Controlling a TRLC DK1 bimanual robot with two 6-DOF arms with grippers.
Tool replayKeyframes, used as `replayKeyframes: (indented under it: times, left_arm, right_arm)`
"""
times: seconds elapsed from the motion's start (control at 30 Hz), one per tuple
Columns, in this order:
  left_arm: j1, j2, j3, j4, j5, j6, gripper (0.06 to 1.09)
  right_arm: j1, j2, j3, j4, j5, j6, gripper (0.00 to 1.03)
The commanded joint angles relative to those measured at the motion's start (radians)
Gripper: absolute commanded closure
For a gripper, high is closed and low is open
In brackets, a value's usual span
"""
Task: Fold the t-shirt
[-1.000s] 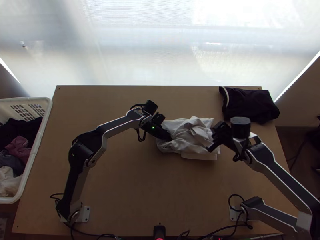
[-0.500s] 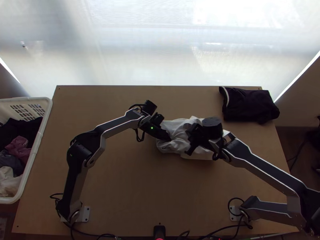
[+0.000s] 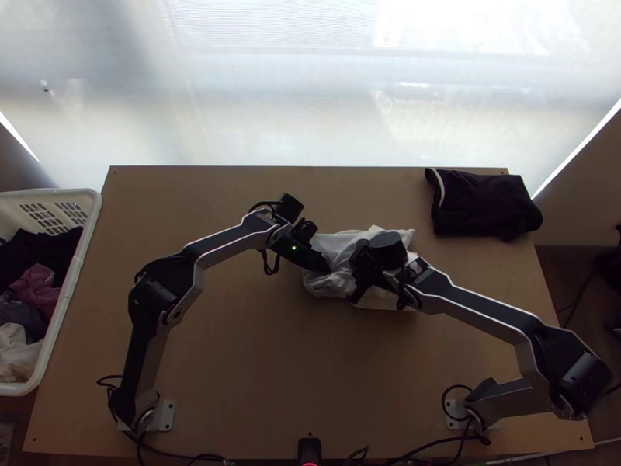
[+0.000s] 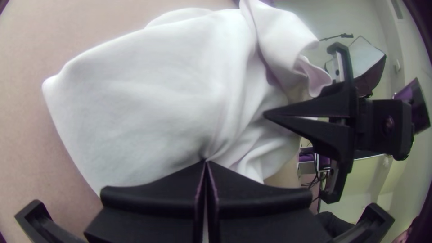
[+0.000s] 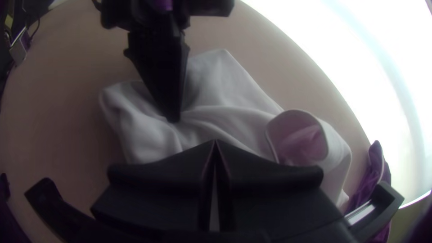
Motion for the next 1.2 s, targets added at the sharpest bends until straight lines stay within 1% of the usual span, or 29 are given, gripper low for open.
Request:
replayKeyframes:
  times: [0.0,0.23,0.5,0.63,0.8,1.03,1.17]
  left_arm:
    - [0.000,-0.006,-0.006,0.000,0.002,0.001,1.05]
    - [-0.006,-0.006,-0.018,0.000,-0.029,0.013,1.05]
    - [-0.007,-0.003,-0.018,0.000,-0.040,0.018,1.05]
    - [-0.007,-0.001,-0.015,0.000,-0.044,0.018,1.05]
    - [-0.011,0.000,-0.012,0.000,-0.046,0.016,1.05]
    - [-0.015,-0.014,-0.004,-0.017,-0.047,0.016,1.05]
    - [-0.015,-0.054,-0.001,-0.022,-0.046,0.019,1.04]
  right_arm:
    - [-0.080,0.064,-0.008,0.056,-0.003,-0.026,1.00]
    - [-0.182,0.000,-0.049,0.056,-0.003,-0.046,1.00]
    - [-0.327,-0.127,-0.178,0.051,-0.012,-0.070,1.00]
    - [-0.412,-0.179,-0.245,0.048,-0.017,-0.112,1.00]
    - [-0.514,-0.244,-0.282,0.033,-0.031,-0.161,1.00]
    - [-0.630,-0.353,-0.307,-0.052,-0.049,-0.221,1.00]
    - [-0.633,-0.471,-0.293,-0.155,-0.057,-0.211,1.00]
